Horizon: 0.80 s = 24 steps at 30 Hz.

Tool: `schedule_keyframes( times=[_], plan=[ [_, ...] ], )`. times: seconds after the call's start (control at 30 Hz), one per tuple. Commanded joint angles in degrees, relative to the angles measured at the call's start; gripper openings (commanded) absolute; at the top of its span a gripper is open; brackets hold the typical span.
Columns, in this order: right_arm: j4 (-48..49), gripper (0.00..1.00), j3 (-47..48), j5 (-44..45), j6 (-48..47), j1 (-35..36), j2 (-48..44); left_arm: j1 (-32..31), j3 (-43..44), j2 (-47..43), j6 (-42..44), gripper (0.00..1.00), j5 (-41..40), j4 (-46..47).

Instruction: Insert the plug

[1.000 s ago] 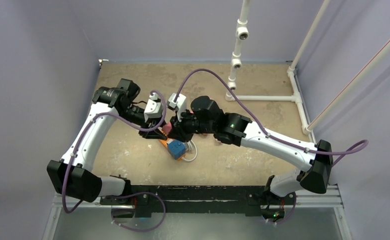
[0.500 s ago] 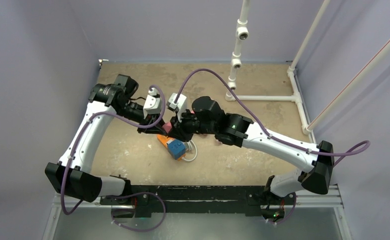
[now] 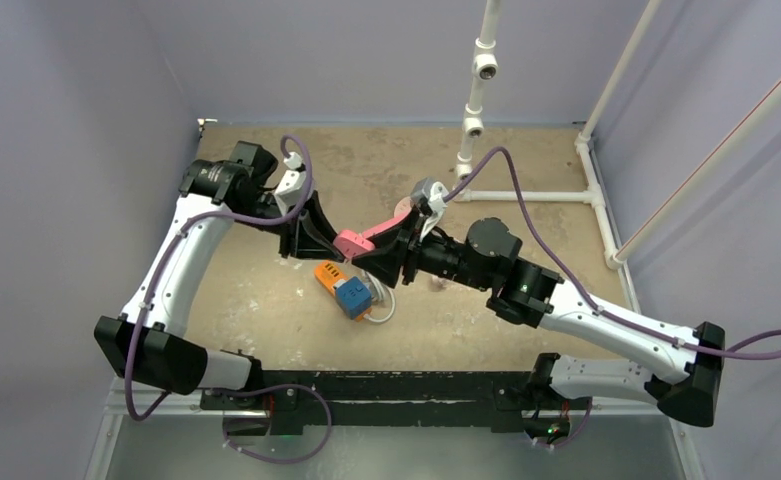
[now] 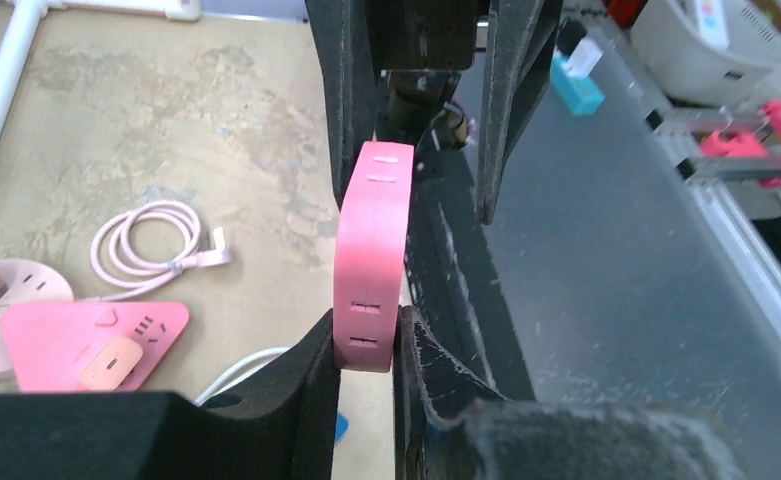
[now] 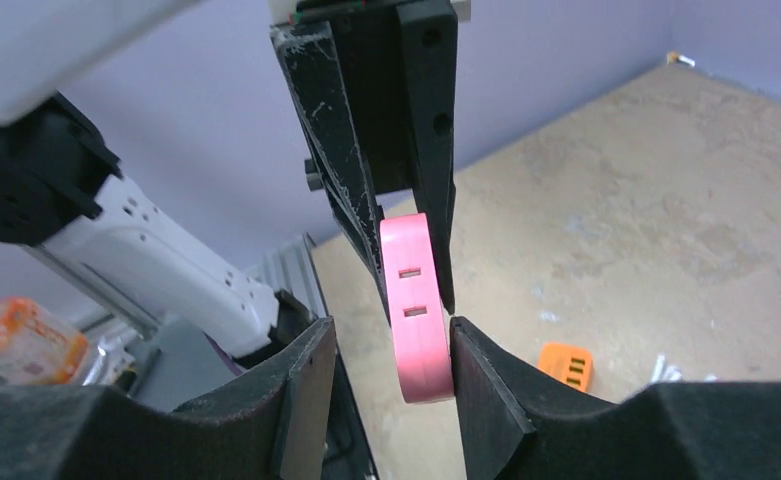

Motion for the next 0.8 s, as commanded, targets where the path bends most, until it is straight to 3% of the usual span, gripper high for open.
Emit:
schedule_keyframes(
  times=[0.0,0.2,0.37,0.53,0.6,0.67,0.7,0.73,0.77],
  plan=[
    [11.67,0.48,-2.30,-3.78,6.61,0.87,-2.39,1.75,2.30,0.00,-4.17,0.00,7.64,4.55],
    [16.14,0.38,-3.16,-2.31,8.52,0.79,-3.31,1.85,-1.16,-3.45,-17.05,0.00,11.94,16.49],
    [14.31,0.42,-3.10,3.43,8.47,0.78,-0.61,1.94,-1.37,-4.56,-18.13,0.00,12.11,17.19],
    [17.46,0.38,-4.28,5.72,11.42,0.79,-1.71,1.95,-1.56,-5.35,-19.64,0.00,11.84,19.05],
    [17.12,0.25,-3.71,6.02,11.64,0.78,-1.65,1.95,-1.68,-5.27,-19.72,0.00,11.96,19.20],
    [16.84,0.01,-2.71,5.10,11.69,0.78,-1.32,1.90,-1.78,-5.21,-19.61,0.00,11.32,19.16],
    [16.50,0.00,-1.99,4.70,11.50,0.77,-1.10,1.96,-1.93,-5.16,-19.43,0.02,10.67,19.28],
    [15.59,0.00,-1.18,4.53,10.96,0.79,-0.70,1.94,-2.05,-5.18,-19.35,0.14,9.76,19.34],
    [14.25,0.00,-0.35,4.43,10.06,0.74,-0.29,1.93,-2.16,-5.14,-19.70,0.32,8.80,19.56]
  ],
)
